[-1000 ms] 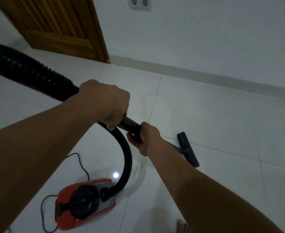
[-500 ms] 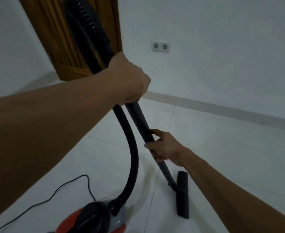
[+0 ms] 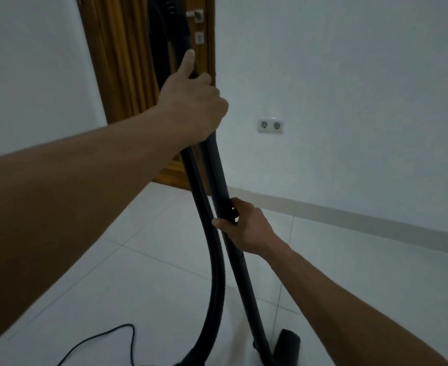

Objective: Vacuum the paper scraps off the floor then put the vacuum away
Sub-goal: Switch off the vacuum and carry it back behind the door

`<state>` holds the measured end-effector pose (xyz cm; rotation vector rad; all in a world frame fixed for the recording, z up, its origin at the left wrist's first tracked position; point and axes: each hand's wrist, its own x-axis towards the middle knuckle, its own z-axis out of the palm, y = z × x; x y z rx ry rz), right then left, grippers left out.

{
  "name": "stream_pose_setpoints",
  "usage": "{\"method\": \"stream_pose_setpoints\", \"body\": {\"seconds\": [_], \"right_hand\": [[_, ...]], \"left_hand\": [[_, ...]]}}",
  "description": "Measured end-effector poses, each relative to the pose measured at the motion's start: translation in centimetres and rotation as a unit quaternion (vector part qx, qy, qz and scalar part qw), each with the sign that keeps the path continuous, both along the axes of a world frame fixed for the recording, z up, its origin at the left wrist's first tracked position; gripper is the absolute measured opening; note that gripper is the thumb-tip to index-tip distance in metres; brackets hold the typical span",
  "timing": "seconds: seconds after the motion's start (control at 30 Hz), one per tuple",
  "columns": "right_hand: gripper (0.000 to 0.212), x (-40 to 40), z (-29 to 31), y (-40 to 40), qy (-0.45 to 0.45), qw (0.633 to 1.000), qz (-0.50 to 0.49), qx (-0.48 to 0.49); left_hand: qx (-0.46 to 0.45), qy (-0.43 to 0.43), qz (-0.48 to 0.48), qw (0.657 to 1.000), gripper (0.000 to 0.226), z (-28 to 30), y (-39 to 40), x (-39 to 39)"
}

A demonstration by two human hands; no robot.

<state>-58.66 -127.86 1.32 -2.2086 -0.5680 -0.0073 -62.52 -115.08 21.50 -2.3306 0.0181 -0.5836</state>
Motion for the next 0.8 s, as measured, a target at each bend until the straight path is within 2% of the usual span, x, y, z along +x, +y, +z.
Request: {"method": "stream_pose_setpoints", "body": {"seconds": [0.1, 0.37, 0.43, 0.5, 0.57, 0.6, 0.67, 0.73, 0.8], "right_hand": [[0.041, 0.1, -0.6, 0.9, -0.043, 0.999, -0.015, -0.008], [0.045, -0.8, -0.8, 2.7, -0.072, 0.997, -0.032, 0.011], [0.046, -1.0, -0.6, 3.2, -0.065, 0.997, -0.027, 0.036], [0.048, -0.8, -0.7, 3.8, -0.052, 0.996, -0.024, 0.065], [0.054, -0.4, -0.9, 4.3, -0.04, 0.995, -0.028, 0.085], [0.057, -0.2, -1.1, 4.4, -0.033, 0.995, -0.033, 0.093], [0.06, 0.2, -1.4, 4.5, -0.018, 0.994, -0.036, 0.106], [0.062, 0.6, -1.6, 4.4, -0.007, 0.993, -0.037, 0.114], [0.065, 1.1, -1.9, 4.4, 0.002, 0.993, -0.036, 0.116]], "left_hand": [[0.014, -0.047, -0.006, 0.999, 0.027, -1.9, 1.0, -0.4], [-0.089, -0.141, -0.114, 0.979, 0.045, -7.9, 2.1, -2.2], [-0.146, -0.159, -0.143, 0.966, 0.05, -9.2, 2.4, -2.6], [-0.234, -0.199, -0.171, 0.936, 0.05, -10.9, 2.8, -2.9], [-0.351, -0.23, -0.167, 0.892, 0.051, -13.5, 3.2, -3.2], [-0.435, -0.231, -0.157, 0.856, 0.053, -15.3, 3.5, -3.4], [-0.609, -0.216, -0.121, 0.754, 0.058, -19.7, 4.1, -4.0], [-0.748, -0.144, -0.071, 0.644, 0.068, -25.0, 4.7, -4.7], [-0.818, -0.021, -0.027, 0.575, 0.086, -30.6, 4.9, -5.1]]}}
